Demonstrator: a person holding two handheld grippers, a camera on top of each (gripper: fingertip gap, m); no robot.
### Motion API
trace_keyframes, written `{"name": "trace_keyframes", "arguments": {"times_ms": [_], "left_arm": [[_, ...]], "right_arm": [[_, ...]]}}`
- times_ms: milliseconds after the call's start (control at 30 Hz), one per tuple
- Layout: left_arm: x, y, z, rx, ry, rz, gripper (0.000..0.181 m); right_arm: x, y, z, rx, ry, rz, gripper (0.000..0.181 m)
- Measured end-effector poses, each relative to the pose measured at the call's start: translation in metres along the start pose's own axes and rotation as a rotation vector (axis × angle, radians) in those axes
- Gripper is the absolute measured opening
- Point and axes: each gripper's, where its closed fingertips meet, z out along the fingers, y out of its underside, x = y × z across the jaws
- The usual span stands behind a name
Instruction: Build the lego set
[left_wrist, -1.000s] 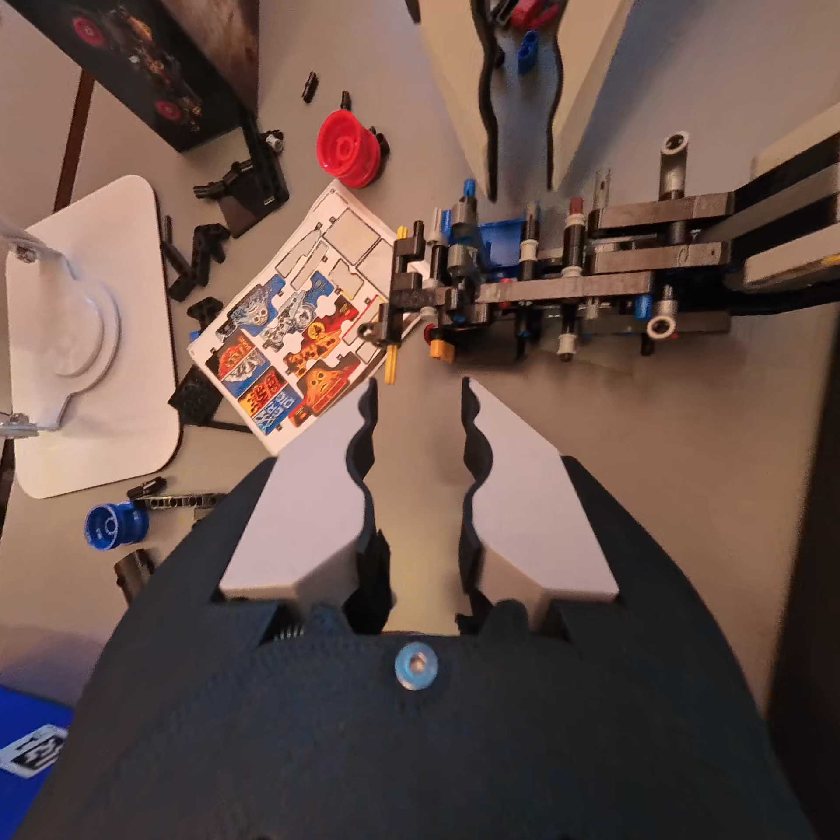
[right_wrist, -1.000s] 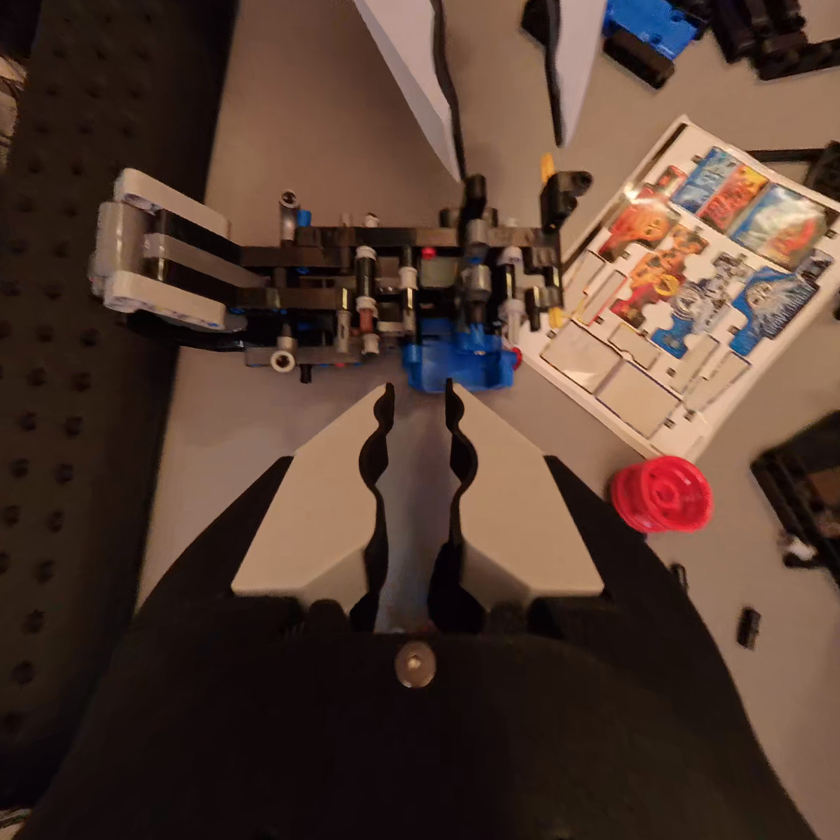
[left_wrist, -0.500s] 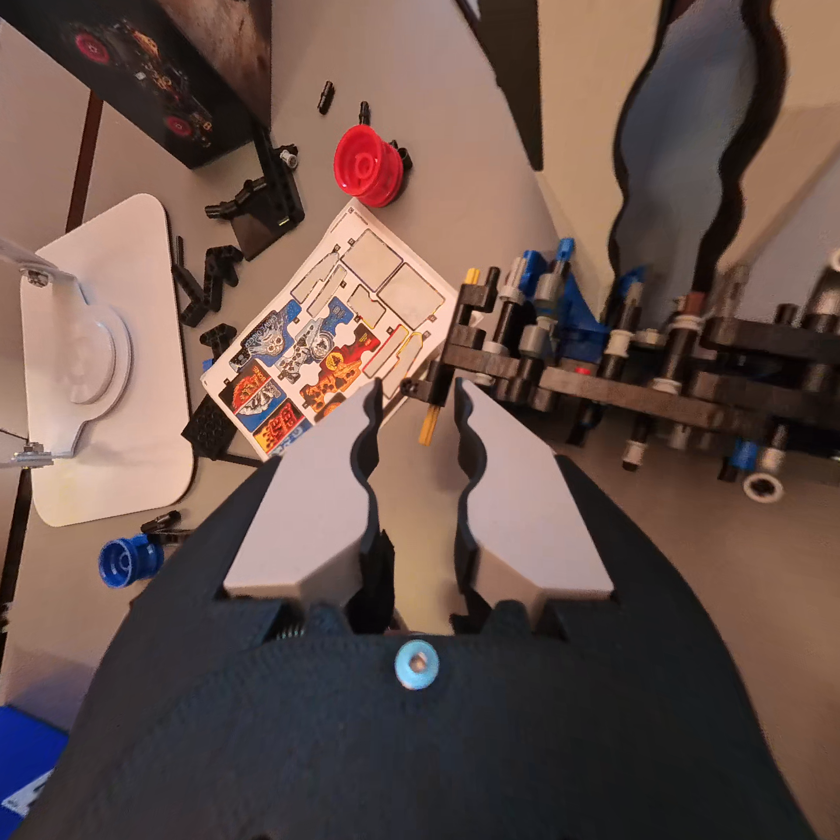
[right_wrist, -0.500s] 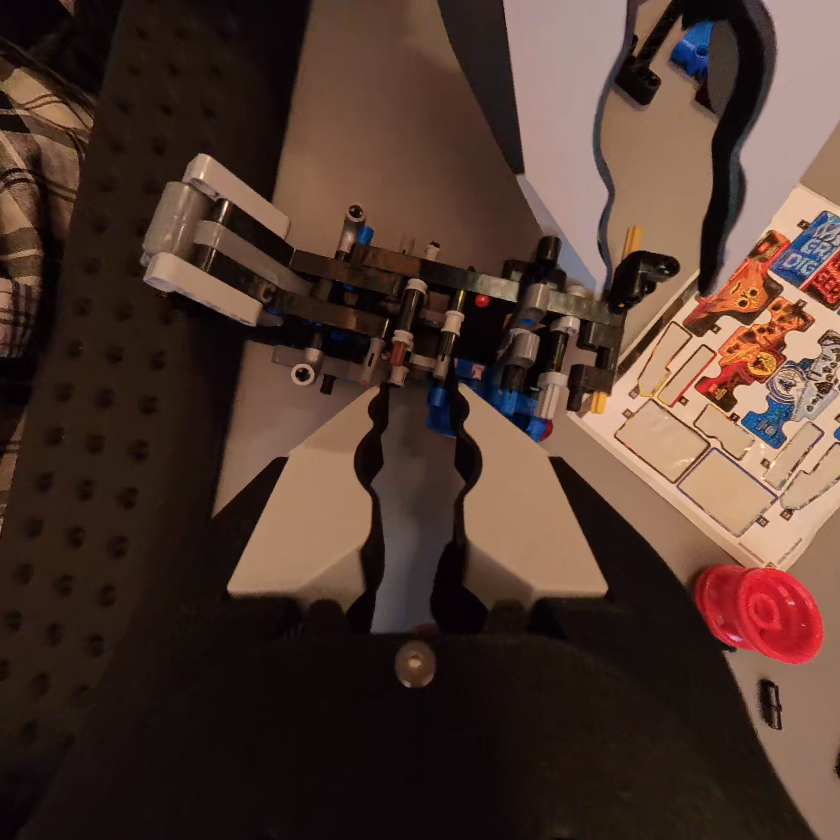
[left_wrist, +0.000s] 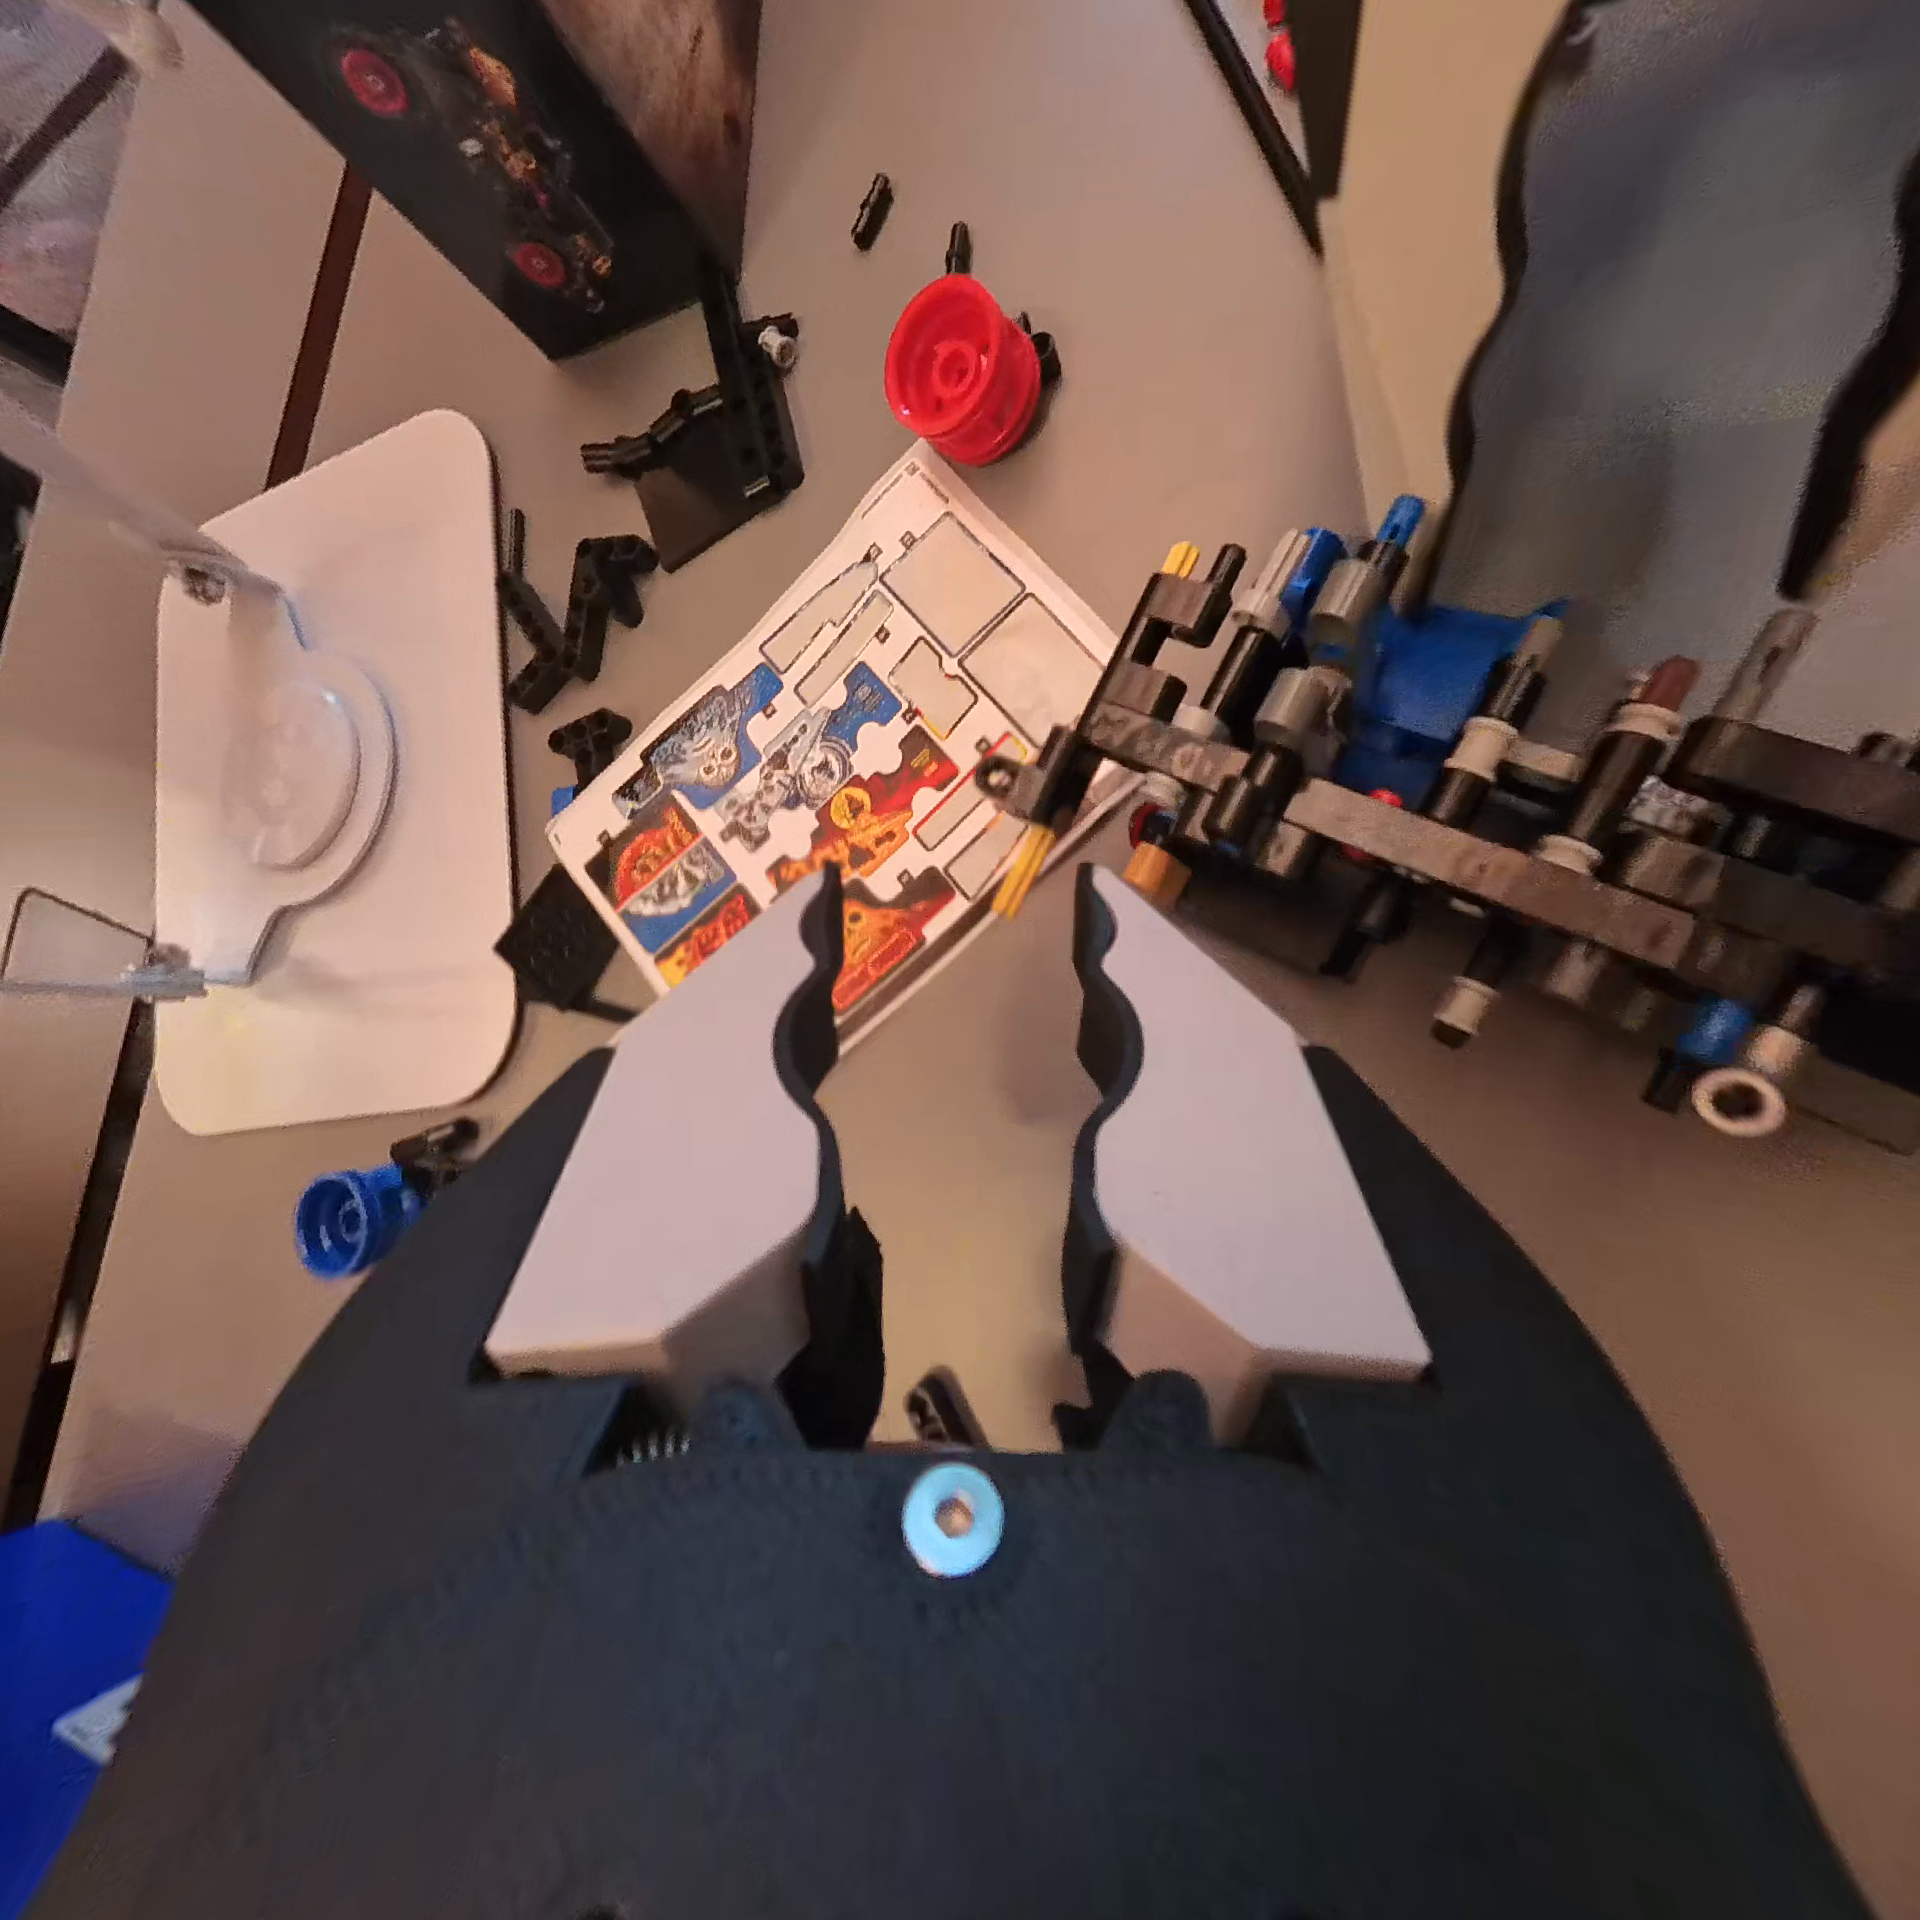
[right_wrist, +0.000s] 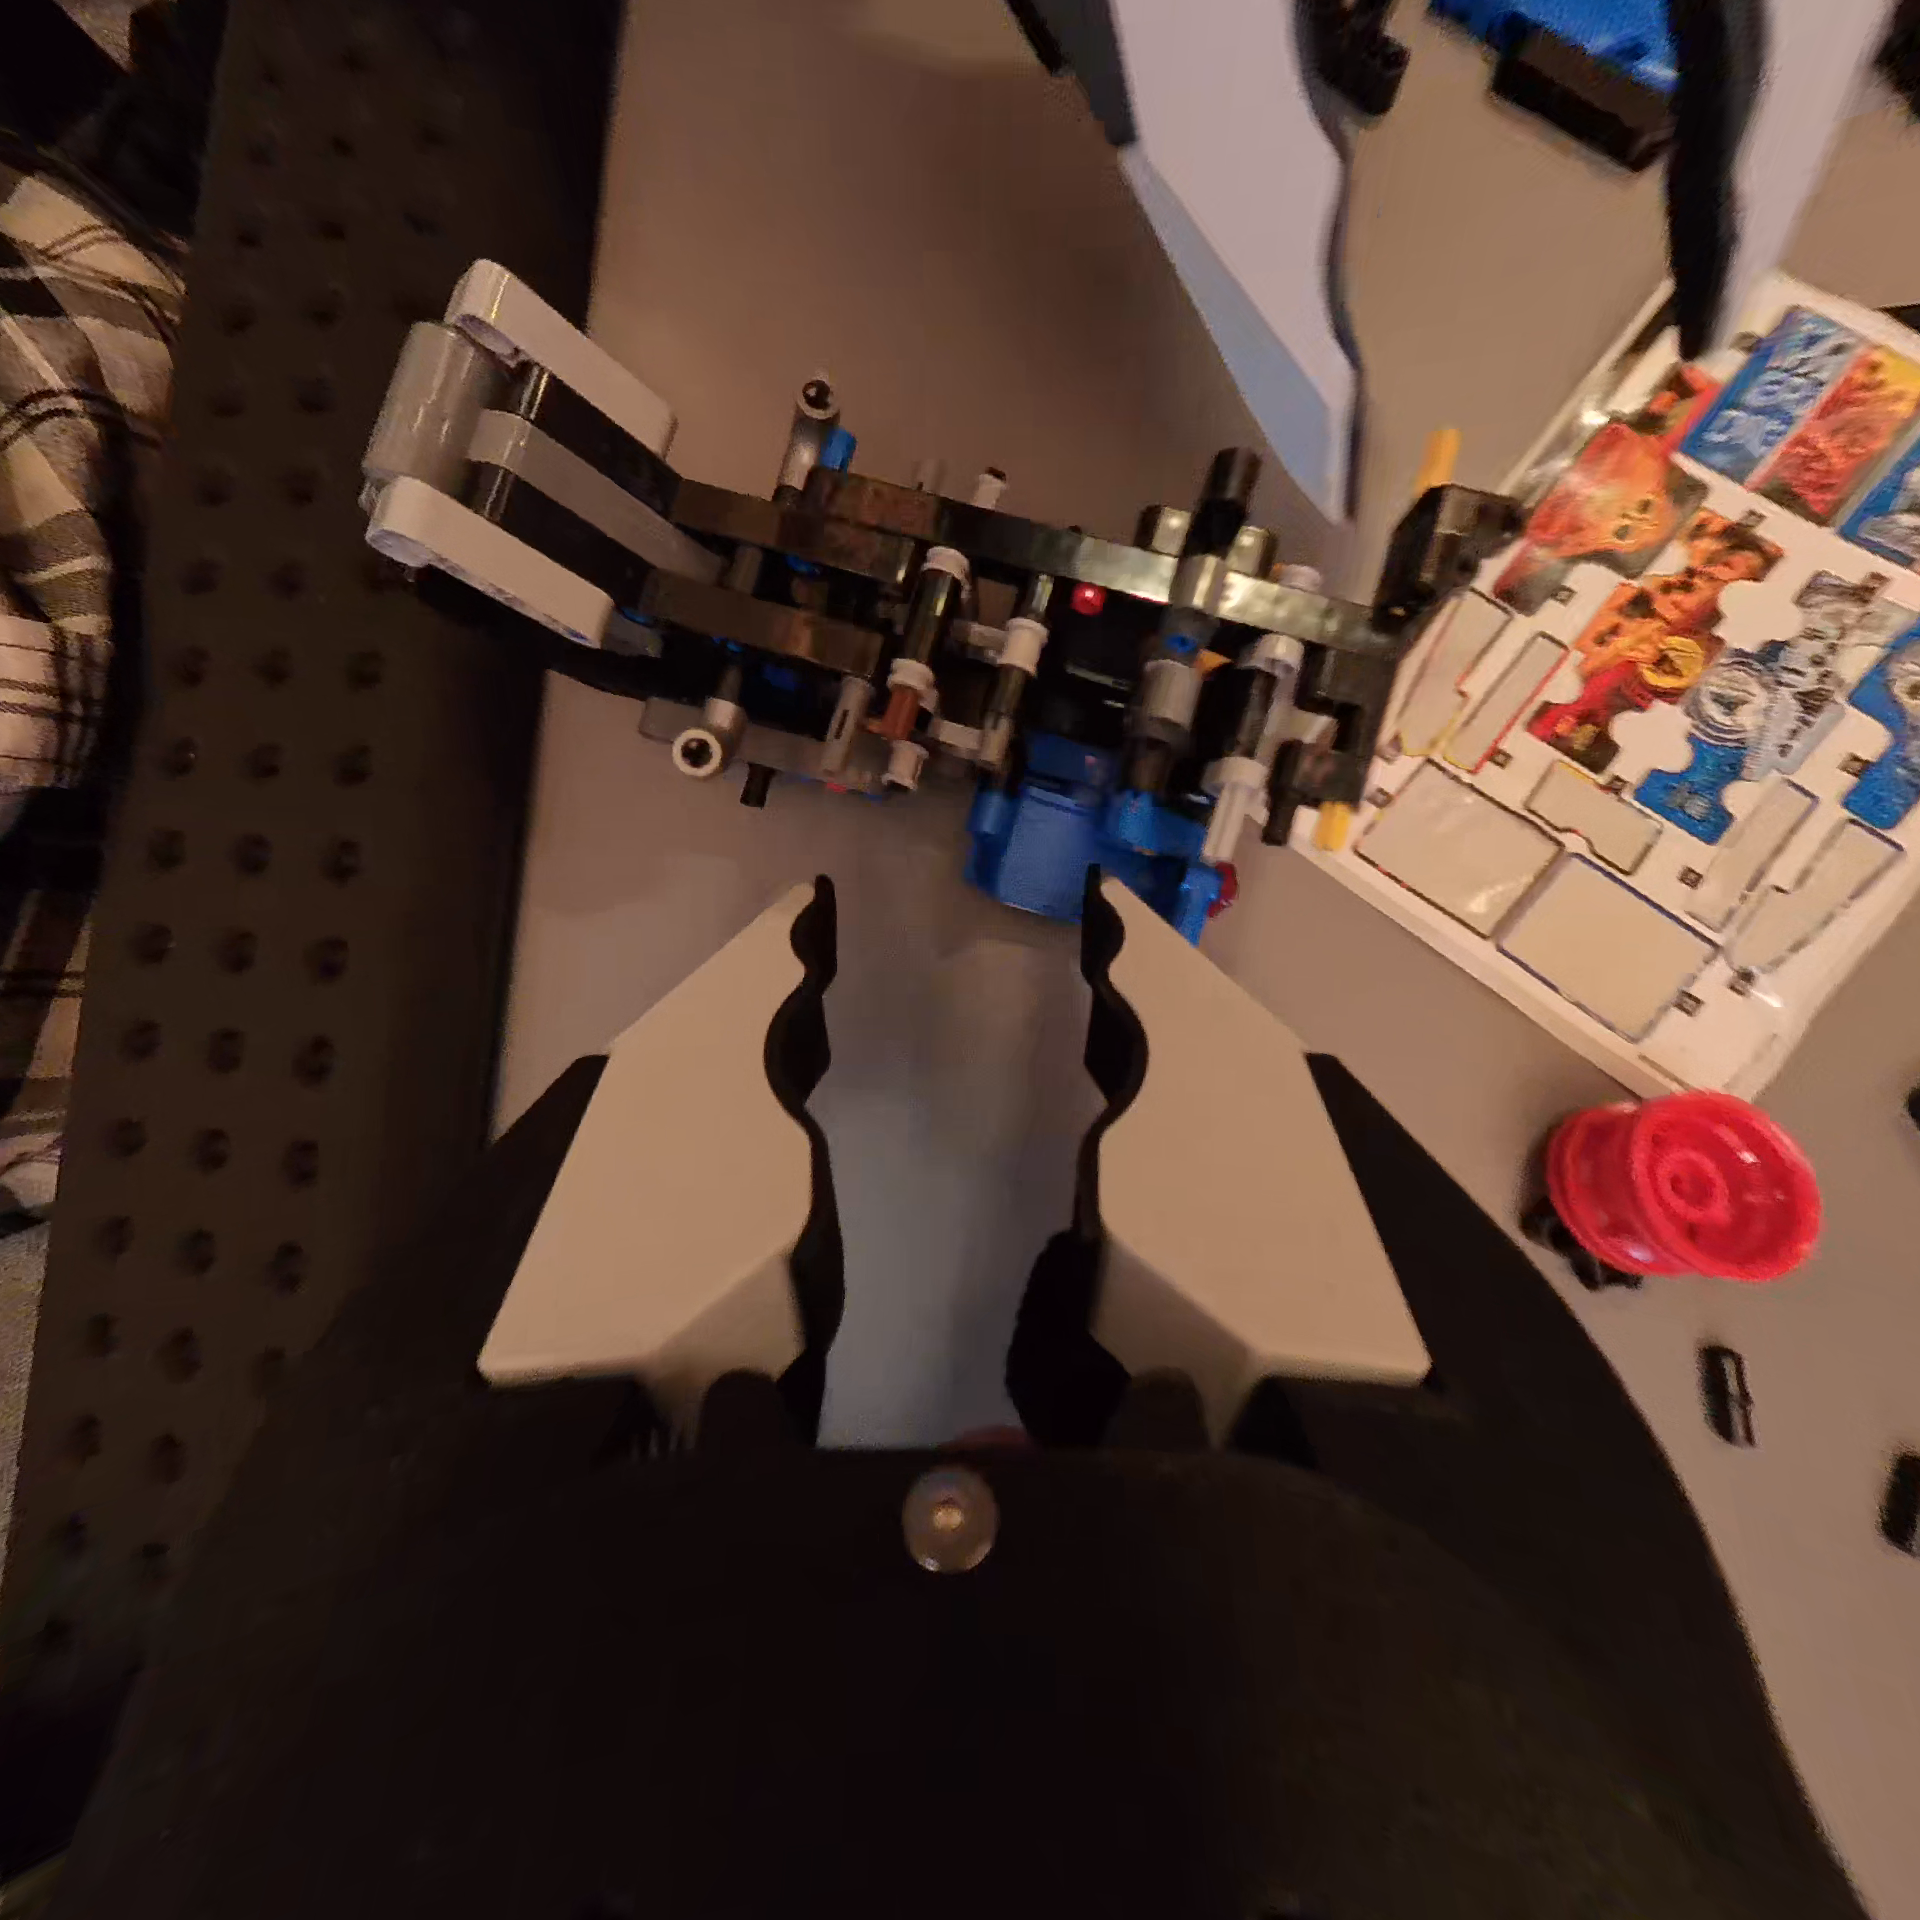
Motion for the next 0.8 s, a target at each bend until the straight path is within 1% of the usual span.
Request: {"name": "trace_keyframes", "arguments": {"times_ms": [67, 133, 200, 267, 333, 400, 467, 533, 567, 600, 700, 767, 800], "left_arm": [[0.004, -0.002, -0.014, 0.025, 0.01, -0.019, 0.047], [0.02, -0.015, -0.037, 0.101, 0.076, -0.065, 0.05], [0.041, -0.033, -0.062, 0.198, 0.161, -0.103, 0.055], [0.064, -0.05, -0.081, 0.272, 0.218, -0.099, 0.061], [0.089, -0.062, -0.091, 0.296, 0.264, -0.06, 0.067], [0.109, -0.066, -0.088, 0.277, 0.264, -0.014, 0.07], [0.123, -0.062, -0.076, 0.22, 0.251, 0.026, 0.07], [0.124, -0.048, -0.063, 0.136, 0.203, 0.065, 0.068], [0.125, -0.043, -0.06, 0.118, 0.203, 0.069, 0.069], [0.126, -0.044, -0.062, 0.135, 0.221, 0.054, 0.063], [0.121, -0.035, -0.067, 0.117, 0.213, 0.077, 0.06], [0.115, -0.027, -0.071, 0.094, 0.203, 0.087, 0.064], [0.113, -0.023, -0.073, 0.087, 0.209, 0.094, 0.061]], "right_arm": [[0.007, 0.003, -0.008, 0.018, 0.022, 0.014, 0.045], [0.014, 0.004, -0.017, 0.053, 0.046, 0.026, 0.044], [0.022, 0.006, -0.021, 0.071, 0.071, 0.05, 0.046], [0.031, 0.007, -0.022, 0.082, 0.106, 0.058, 0.049], [0.034, 0.007, -0.019, 0.086, 0.109, 0.062, 0.049], [0.036, 0.008, -0.015, 0.081, 0.116, 0.057, 0.049], [0.035, 0.007, -0.009, 0.076, 0.109, 0.051, 0.049], [0.034, 0.008, -0.006, 0.066, 0.106, 0.034, 0.049], [0.032, 0.008, -0.004, 0.06, 0.1, 0.029, 0.049], [0.031, 0.009, -0.002, 0.053, 0.096, 0.024, 0.049], [0.023, 0.01, 0.001, 0.034, 0.064, 0.001, 0.048], [0.019, 0.01, 0.001, 0.024, 0.057, -0.018, 0.049], [0.017, 0.011, 0.002, 0.018, 0.051, -0.026, 0.048]]}}
